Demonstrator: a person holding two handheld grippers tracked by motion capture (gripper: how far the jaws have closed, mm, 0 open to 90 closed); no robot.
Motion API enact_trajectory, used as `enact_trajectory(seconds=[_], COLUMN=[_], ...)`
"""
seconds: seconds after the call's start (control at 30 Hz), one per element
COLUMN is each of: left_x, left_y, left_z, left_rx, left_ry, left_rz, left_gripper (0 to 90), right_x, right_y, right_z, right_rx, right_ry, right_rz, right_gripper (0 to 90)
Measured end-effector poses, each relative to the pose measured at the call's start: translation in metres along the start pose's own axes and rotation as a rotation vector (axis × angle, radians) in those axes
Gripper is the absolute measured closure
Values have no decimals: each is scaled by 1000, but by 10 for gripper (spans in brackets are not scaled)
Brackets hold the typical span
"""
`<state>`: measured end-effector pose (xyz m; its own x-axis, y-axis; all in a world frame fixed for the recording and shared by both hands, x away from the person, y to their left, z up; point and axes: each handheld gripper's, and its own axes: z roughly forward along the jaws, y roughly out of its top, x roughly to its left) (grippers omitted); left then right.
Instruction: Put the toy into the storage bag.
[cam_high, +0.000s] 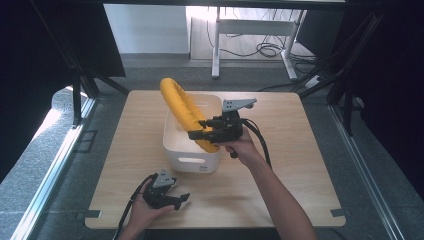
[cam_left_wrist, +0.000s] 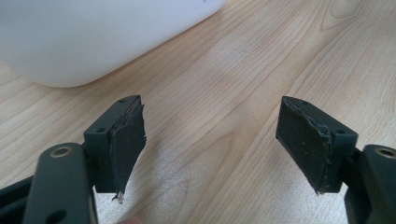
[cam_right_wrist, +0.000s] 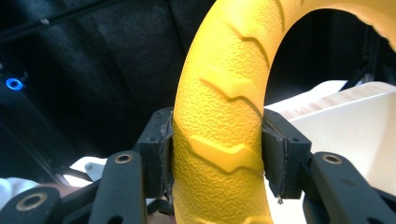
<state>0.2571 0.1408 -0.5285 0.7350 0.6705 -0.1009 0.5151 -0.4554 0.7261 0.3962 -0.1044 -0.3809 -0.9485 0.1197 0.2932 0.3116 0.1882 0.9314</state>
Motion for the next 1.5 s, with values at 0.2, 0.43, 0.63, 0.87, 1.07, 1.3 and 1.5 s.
enact_trajectory(seconds=[0.2,0.43,0.63,0.87,1.07,1.3,1.5], left_x=[-1,-1,-1,-1,-1,-2,-2], left_y=[0,0,0,0,0,1,1], left_z=[1,1,1,1,1,0,0], left_rx=[3,2,3,3,4,3,1], left_ry=[-3,-3,-3,-2,-1,0,2], left_rz=[3,2,3,3,3,5,3], left_gripper=[240,239,239,239,239,239,239], right_x=[2,4,7,13,18,23,24], right_y=[-2,-4,-4,-3,-1,-2,-6], right_z=[-5,-9,-13,-17,-26,-30,-39], right_rx=[5,14,7,-21,-55,-62,-66], right_ry=[-44,-86,-131,-189,-212,-216,-232], right_rz=[-38,-68,-84,-107,-107,-123,-118], right_gripper=[494,441,367,305,301,302,306])
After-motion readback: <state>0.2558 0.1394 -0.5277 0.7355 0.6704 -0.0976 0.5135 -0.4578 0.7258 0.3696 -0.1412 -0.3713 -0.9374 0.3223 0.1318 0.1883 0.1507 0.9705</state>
